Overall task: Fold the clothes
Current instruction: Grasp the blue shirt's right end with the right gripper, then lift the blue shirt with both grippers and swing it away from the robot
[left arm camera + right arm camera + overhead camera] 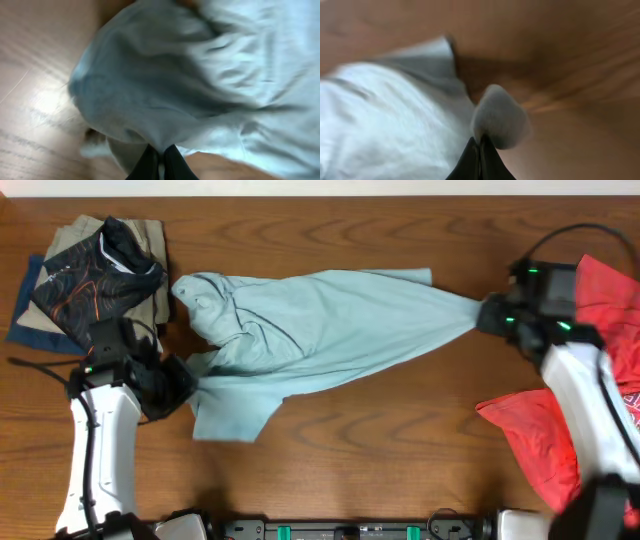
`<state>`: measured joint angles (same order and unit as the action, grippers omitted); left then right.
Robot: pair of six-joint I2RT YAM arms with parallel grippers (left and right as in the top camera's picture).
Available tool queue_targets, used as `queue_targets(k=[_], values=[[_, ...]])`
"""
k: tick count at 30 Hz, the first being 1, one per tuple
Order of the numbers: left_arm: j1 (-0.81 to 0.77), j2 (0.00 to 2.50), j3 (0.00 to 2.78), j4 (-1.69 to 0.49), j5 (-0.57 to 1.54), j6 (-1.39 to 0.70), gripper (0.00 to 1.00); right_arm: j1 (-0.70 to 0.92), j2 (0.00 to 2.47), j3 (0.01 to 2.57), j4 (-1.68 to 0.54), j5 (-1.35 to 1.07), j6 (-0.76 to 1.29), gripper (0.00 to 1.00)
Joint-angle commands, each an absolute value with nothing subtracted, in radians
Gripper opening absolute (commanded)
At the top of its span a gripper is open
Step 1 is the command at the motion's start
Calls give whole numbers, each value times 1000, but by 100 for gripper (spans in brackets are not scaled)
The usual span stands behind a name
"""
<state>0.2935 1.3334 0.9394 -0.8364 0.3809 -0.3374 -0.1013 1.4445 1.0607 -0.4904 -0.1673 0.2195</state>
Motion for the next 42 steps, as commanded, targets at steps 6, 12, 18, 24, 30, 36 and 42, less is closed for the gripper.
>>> queue_targets(k=[6, 12, 18, 24, 30, 36, 42], values=[[250, 1230, 1186, -938, 439, -273, 6, -171, 1167, 1081, -619, -161, 189, 1], [146, 1200, 1384, -1018, 389, -208, 6, -173, 1084, 1196, -743, -160, 122, 1], [53, 1198, 1575, -1122, 252, -163, 6, -173, 1084, 1400, -912, -84, 84, 1], [35, 1198, 1766, -1177, 241, -146, 6, -178, 1084, 1599, -972, -10, 84, 1], [35, 1199, 1914, -1143, 241, -147, 6, -178, 1085, 1710, -982, 130, 80, 1], [35, 1229, 1920, -1095, 242, -170, 6, -178, 1131, 1711, -1005, 130, 72, 1], [35, 1365, 1919, -1086, 242, -169, 6, -176, 1294, 1711, -1022, 57, 43, 1]])
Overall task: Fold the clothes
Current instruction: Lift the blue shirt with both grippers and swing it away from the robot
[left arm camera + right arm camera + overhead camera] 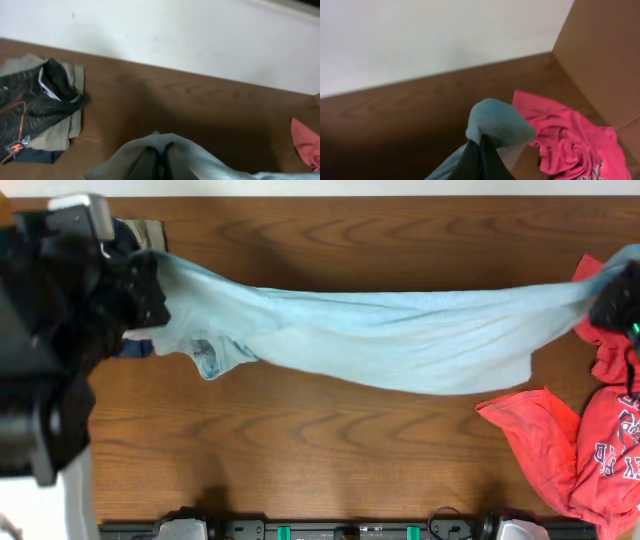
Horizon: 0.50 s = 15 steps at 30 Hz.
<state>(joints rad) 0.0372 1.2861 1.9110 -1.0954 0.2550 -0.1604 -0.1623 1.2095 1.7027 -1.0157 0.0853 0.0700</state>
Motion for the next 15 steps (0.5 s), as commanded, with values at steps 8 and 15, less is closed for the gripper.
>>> queue_targets(k=[8, 15], values=[[35, 1635, 1919, -854, 242, -127, 6, -176, 1558, 1711, -871, -13, 44, 1], [35, 1788, 1921, -418, 157, -60, 6, -177, 1689, 1711, -393, -35, 93, 1]])
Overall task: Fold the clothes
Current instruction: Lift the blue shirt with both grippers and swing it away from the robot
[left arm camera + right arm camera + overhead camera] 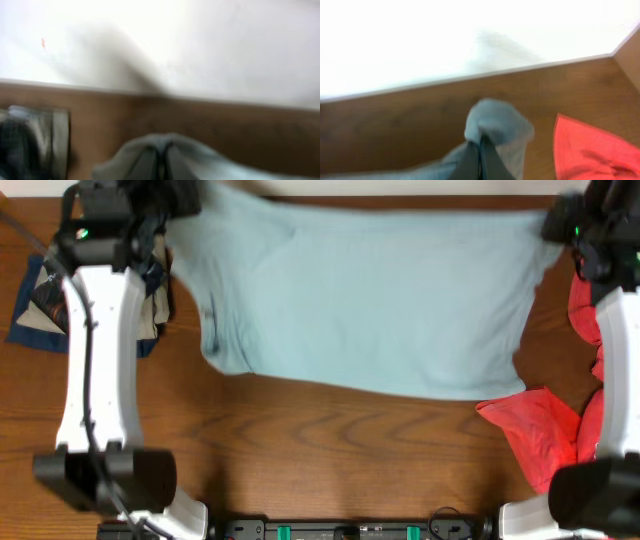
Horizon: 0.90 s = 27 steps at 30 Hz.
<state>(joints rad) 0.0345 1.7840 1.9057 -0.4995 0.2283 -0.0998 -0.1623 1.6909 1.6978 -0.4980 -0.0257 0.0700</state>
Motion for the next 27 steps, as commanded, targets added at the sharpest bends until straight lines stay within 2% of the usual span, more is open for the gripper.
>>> queue_targets(k=[1, 5, 9, 12, 16, 23, 27], values=[[35, 1791, 1923, -353, 151, -60, 6, -177, 1688, 1712, -321, -34, 93, 1], [41, 1789, 1963, -171, 146, -61, 6, -186, 1679, 1792, -167, -1, 128, 1], [43, 1790, 2098, -100, 144, -60, 6, -205, 1679, 1922, -177, 106, 142, 1], [43, 1789, 2204, -139, 146, -60, 6, -219, 1679, 1987, -241, 118, 133, 1], [43, 1785, 2238, -330, 205, -60, 6, -221, 1684, 1996, -408, 125, 114, 1], [43, 1795, 2208, -911, 266, -60, 6, -221, 1769, 1980, -829, 157, 106, 1], [41, 1796, 2151, -1153, 281, -61, 6, -221, 1843, 1980, -1053, 152, 107, 1]])
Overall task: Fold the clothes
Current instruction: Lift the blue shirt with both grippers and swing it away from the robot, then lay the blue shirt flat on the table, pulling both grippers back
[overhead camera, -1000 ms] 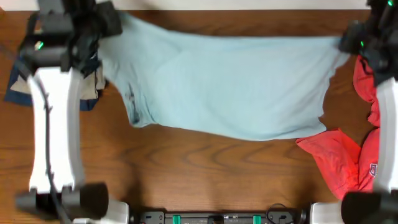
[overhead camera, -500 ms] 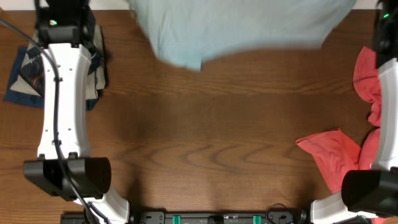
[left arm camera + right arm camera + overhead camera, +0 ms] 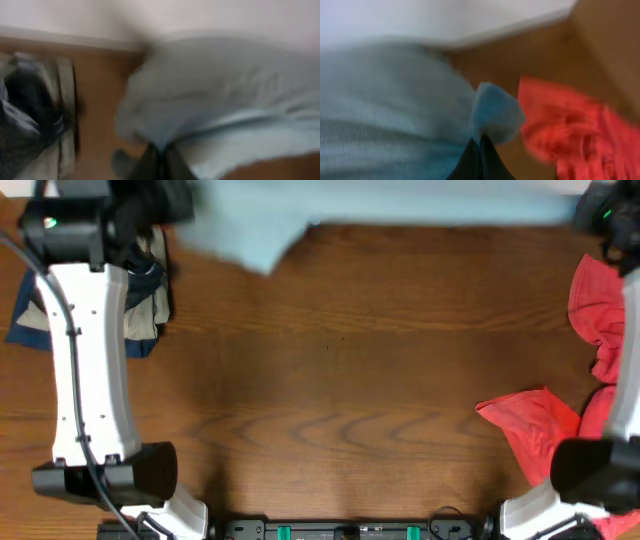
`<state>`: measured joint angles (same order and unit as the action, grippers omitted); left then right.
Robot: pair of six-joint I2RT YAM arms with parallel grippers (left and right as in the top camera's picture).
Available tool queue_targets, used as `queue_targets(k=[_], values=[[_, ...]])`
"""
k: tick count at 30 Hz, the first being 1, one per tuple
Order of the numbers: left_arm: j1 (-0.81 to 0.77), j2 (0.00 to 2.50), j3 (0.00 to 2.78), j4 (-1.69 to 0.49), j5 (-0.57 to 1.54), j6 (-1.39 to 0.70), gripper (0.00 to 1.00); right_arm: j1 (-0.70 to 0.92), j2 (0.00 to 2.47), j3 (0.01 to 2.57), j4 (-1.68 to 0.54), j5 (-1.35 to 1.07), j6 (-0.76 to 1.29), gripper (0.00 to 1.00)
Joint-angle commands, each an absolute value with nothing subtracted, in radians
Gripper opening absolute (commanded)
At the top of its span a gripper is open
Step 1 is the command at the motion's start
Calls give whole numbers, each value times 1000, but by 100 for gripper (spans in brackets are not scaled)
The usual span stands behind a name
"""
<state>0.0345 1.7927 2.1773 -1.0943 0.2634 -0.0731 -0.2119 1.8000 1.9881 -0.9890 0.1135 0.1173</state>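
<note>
The light blue shirt [image 3: 330,205] is stretched along the table's far edge, mostly out of the overhead view. My left gripper [image 3: 160,160] is shut on one end of the shirt [image 3: 215,95], at the far left. My right gripper [image 3: 480,157] is shut on the other end of the shirt [image 3: 395,100], at the far right. Both wrist views are blurred.
A pile of folded clothes [image 3: 150,275] lies at the far left, partly under my left arm [image 3: 90,340]. Red garments [image 3: 590,350] lie crumpled along the right edge. A pale wall runs behind the table.
The shirt, which hung spread over the table's far half, now sits only along the far edge, near the top of the overhead view. Both grippers still hold its ends.
The shirt lay bunched on the table with both grippers shut on its ends. Then it was held stretched between them above the table, then spread wide over the far half. Now it is at the far edge.
</note>
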Motion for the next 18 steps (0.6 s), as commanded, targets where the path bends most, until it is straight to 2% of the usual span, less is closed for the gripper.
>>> queue_targets(k=[1, 9, 18], values=[[37, 1796, 2125, -1198, 299, -60, 6, -221, 1864, 1979, -1114, 152, 107, 1], [-19, 1796, 1819, -1316, 306, -60, 6, -222, 2017, 1961, -1443, 154, 107, 1], [-31, 1795, 1483, -1335, 302, -60, 6, -247, 2025, 1683, -1465, 154, 170, 1]])
